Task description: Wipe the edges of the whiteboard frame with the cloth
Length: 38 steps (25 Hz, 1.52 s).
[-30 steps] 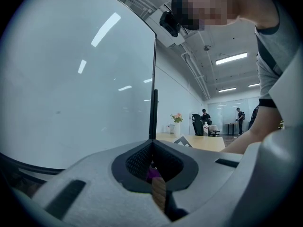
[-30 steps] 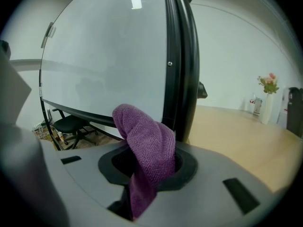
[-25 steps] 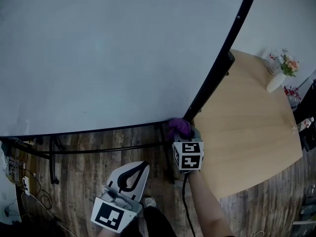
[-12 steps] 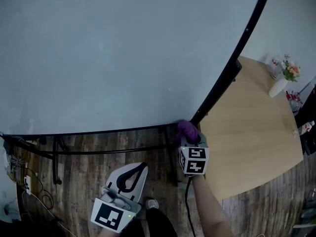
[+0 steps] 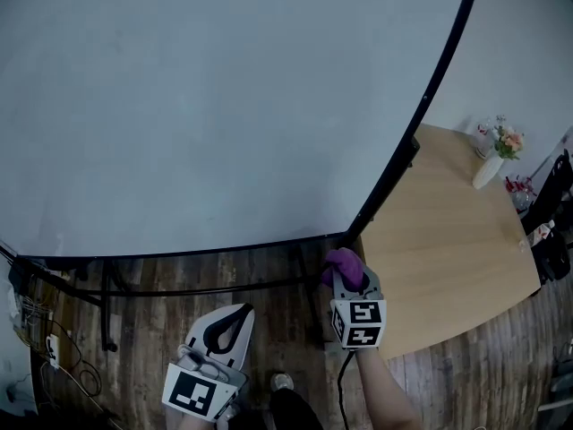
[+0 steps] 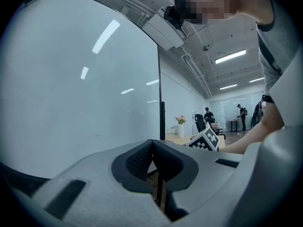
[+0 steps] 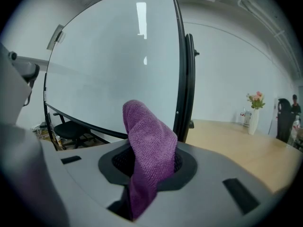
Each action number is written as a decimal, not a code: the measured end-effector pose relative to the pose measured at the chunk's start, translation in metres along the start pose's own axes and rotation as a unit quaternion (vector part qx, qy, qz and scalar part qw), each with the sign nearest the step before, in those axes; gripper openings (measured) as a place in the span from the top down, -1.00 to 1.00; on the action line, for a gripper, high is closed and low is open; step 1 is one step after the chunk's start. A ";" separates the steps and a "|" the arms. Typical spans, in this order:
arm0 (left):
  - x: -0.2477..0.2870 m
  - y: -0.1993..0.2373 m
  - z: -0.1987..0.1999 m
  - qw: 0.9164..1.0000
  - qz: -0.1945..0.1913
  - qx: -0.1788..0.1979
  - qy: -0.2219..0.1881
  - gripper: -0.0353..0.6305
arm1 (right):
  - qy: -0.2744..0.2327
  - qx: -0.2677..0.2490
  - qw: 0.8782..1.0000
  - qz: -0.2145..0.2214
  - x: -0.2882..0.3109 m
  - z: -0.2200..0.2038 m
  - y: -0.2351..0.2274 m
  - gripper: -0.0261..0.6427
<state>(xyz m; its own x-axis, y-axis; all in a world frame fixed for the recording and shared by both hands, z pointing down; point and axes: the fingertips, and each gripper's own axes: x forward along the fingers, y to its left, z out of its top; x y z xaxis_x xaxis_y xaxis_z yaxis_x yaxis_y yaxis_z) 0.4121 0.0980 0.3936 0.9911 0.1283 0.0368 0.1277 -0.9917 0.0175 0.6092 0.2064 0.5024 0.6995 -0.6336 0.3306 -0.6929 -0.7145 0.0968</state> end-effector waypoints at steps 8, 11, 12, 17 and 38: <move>-0.049 0.021 0.029 0.999 0.005 0.023 -0.024 0.84 | -0.040 0.008 0.999 0.008 -0.072 0.043 0.045 0.65; -0.065 0.024 0.040 0.999 0.001 0.026 -0.031 0.84 | -0.059 -0.011 0.998 0.010 -0.099 0.063 0.066 0.65; -0.070 0.024 0.043 0.999 -0.001 0.027 -0.033 0.84 | -0.064 -0.019 0.998 0.010 -0.108 0.069 0.073 0.65; -0.096 0.025 0.057 0.999 -0.003 0.028 -0.044 0.84 | -0.091 -0.032 0.995 0.023 -0.152 0.092 0.108 0.64; -0.190 0.002 0.085 0.996 -0.014 0.046 -0.075 0.84 | -0.163 -0.029 0.986 0.024 -0.278 0.123 0.178 0.64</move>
<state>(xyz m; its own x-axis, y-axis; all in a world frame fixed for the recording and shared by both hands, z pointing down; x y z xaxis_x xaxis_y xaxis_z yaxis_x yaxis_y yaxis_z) 0.2276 0.0703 0.3014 0.9809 0.1593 -0.1118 0.1514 -0.9855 -0.0763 0.3126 0.2189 0.3119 0.6778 -0.7351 0.0170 -0.7290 -0.6689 0.1453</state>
